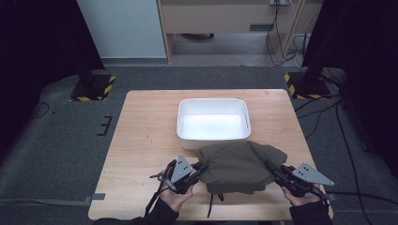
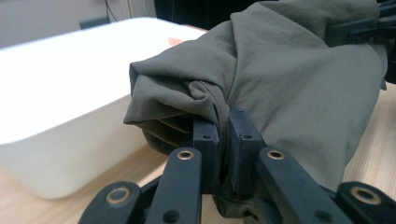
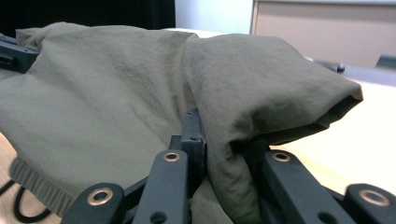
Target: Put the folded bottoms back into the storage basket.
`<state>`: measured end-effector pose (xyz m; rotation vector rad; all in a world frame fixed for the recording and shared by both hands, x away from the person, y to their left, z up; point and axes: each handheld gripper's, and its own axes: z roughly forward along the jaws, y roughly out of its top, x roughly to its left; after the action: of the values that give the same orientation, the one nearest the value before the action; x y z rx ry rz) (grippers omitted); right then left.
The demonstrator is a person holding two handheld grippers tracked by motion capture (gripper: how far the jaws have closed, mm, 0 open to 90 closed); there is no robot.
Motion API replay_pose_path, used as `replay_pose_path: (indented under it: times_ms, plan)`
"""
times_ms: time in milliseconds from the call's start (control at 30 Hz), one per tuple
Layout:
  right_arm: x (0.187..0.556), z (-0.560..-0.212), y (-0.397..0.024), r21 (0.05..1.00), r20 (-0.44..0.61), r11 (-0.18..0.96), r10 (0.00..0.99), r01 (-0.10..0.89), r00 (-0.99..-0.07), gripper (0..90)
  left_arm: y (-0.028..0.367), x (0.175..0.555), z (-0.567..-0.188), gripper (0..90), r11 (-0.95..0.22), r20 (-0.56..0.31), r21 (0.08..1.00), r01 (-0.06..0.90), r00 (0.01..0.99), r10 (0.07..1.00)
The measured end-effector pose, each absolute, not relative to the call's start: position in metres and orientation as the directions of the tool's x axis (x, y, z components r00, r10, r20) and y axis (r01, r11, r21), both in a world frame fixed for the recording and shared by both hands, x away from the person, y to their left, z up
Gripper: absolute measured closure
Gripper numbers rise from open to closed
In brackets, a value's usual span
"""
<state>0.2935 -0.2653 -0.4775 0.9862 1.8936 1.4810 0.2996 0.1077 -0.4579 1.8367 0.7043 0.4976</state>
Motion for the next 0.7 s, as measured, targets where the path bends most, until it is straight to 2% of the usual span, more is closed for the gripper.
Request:
replay_pose_path:
  times_ms: [267, 700]
  plan:
    - [0.291, -0.454, -0.257, 0.984, -0.042, 0.135, 0.802, 0.114, -0.596, 77.5, 0.117, 0.295, -0.438, 82.8, -0.234, 0.029, 0.955, 0.181, 0.729, 0.684]
    - [0.306, -0.421, -0.239, 0.99, -0.089, 0.137, 0.793, 0.035, -0.603, 77.4, 0.134, 0.301, -0.408, 82.8, -0.179, 0.023, 0.972, 0.152, 0.697, 0.717]
